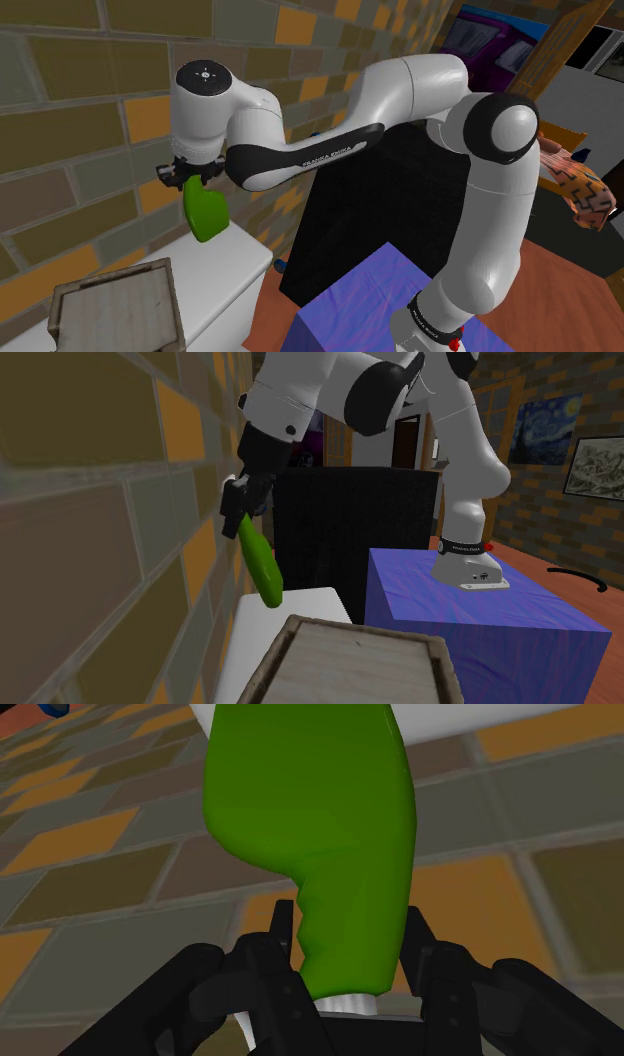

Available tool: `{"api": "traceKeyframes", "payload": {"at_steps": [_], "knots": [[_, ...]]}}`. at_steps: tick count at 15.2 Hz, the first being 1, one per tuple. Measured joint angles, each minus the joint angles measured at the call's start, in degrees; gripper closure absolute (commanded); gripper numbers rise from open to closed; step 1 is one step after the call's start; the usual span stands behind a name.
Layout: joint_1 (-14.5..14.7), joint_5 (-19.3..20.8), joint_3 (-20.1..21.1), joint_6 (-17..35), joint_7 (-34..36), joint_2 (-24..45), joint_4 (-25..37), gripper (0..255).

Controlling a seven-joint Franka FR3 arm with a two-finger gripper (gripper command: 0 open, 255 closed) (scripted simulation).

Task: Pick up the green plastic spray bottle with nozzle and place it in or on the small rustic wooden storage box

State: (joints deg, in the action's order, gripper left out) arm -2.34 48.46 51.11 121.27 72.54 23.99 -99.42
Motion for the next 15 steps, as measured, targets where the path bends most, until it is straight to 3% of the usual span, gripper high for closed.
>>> {"api": "traceKeyframes", "payload": {"at_steps": [15], "knots": [[-0.93,-5.44,2.66,-7.35,-6.02,-3.38,6.63,255]]}}
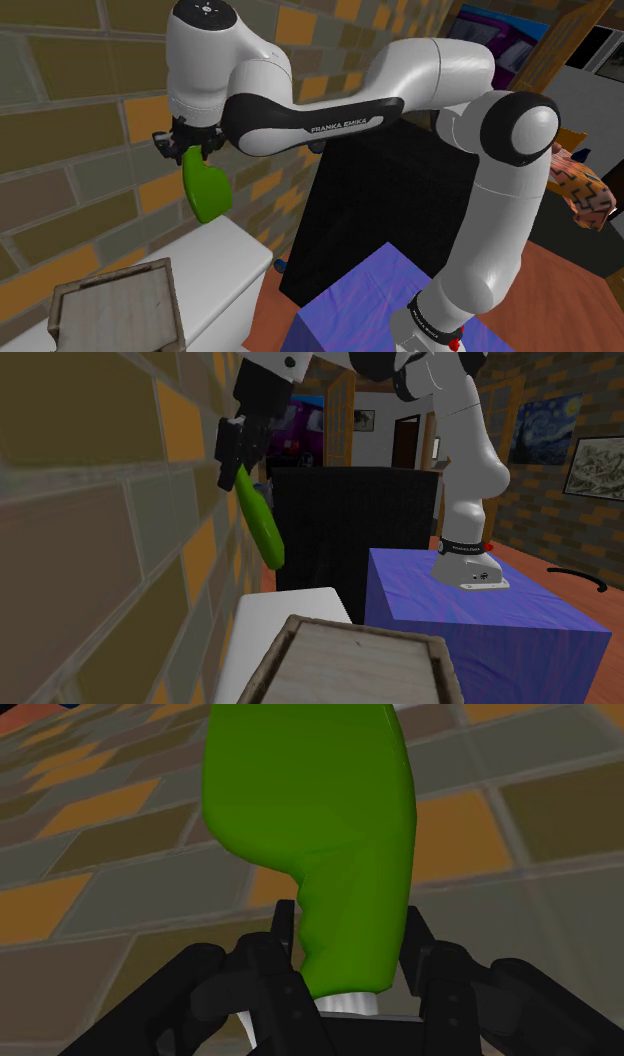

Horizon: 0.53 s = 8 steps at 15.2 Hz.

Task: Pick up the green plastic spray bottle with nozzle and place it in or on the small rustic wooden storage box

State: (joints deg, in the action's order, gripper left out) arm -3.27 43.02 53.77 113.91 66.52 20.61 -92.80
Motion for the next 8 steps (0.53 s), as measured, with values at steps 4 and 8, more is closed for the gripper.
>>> {"api": "traceKeyframes", "payload": {"at_steps": [4,8], "knots": [[4.27,1.03,0.25,-3.38,2.78,1.27,2.65,255],[11.63,3.47,-0.09,-8.29,7.03,4.48,7.5,255]]}}
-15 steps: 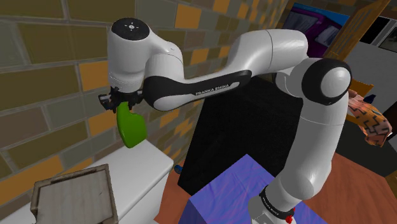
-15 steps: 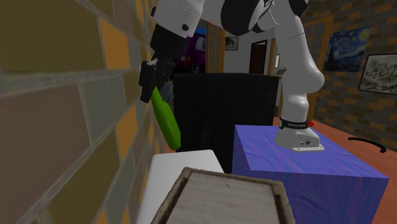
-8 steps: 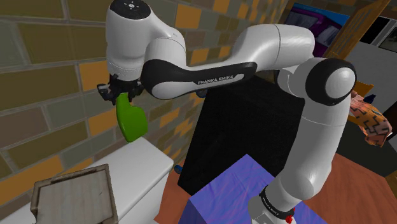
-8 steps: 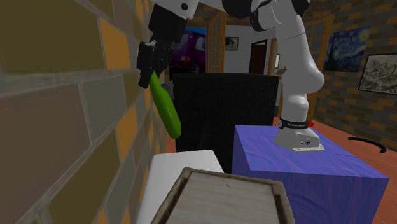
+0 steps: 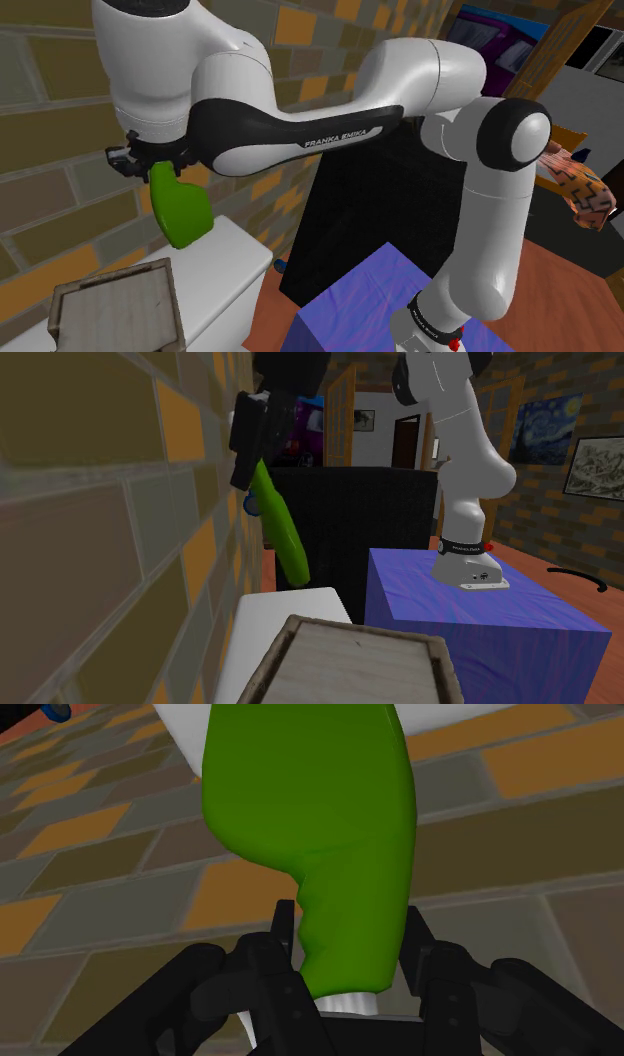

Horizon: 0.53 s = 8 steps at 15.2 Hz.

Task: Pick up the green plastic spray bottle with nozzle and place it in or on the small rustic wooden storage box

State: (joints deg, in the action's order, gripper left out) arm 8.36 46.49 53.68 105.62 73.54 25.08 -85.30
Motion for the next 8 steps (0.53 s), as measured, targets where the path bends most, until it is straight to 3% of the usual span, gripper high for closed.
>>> {"api": "traceKeyframes", "payload": {"at_steps": [4,8], "knots": [[7.18,2.22,-0.61,-4.63,3.43,3.23,5.18,255],[16.38,4.99,-1.97,-10.76,5.67,8.0,14.07,255]]}}
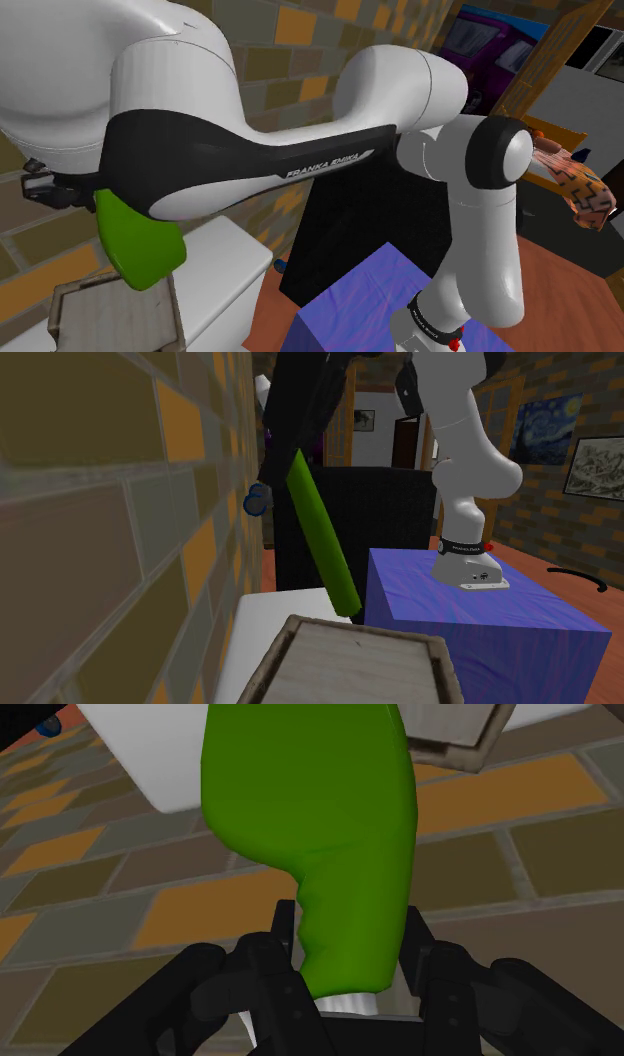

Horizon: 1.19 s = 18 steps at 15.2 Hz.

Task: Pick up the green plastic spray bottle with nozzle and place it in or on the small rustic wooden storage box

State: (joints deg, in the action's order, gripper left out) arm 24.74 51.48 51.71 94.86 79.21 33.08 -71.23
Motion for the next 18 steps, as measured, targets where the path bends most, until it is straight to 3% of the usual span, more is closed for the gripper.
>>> {"api": "traceKeyframes", "payload": {"at_steps": [3,6,18], "knots": [[7.15,2.35,-1.47,-4.03,0.91,4.22,7.56,255],[11.08,3.47,-2.17,-5.9,1.92,6.29,11.01,255],[8.15,5.57,-2.45,0.97,6.71,6.75,2.95,255]]}}
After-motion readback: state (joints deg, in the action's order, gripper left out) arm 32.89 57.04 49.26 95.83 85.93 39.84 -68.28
